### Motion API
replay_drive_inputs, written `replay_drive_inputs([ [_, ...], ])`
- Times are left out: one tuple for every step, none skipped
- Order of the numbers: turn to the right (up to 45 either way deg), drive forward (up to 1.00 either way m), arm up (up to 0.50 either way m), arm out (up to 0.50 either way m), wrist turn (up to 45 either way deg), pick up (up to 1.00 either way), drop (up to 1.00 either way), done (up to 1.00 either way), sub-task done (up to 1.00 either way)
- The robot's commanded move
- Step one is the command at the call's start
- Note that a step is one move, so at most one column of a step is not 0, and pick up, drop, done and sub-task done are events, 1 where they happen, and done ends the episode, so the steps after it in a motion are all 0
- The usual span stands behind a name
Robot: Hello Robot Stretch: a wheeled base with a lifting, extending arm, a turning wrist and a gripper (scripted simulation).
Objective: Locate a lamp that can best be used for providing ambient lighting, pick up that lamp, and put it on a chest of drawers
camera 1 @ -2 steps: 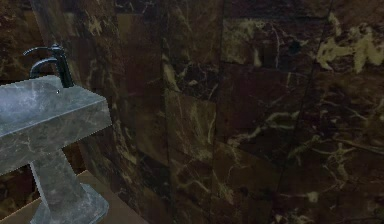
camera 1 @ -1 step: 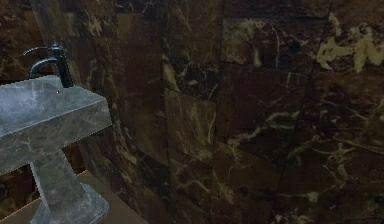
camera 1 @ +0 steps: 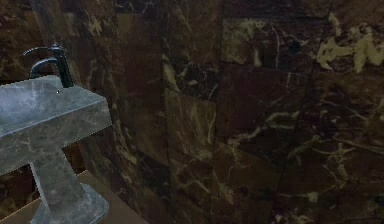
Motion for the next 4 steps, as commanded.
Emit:
replay_drive_inputs([
  [0.0, 0.00, 0.00, 0.00, -45.0, 0.00, 0.00, 0.00, 0.00],
  [0.0, 0.00, 0.00, 0.00, -18.0, 0.00, 0.00, 0.00, 0.00],
  [0.0, 0.00, 0.00, -0.12, 0.0, 0.00, 0.00, 0.00, 0.00],
  [-45.0, 0.00, 0.00, 0.00, 0.0, 0.00, 0.00, 0.00, 0.00],
])
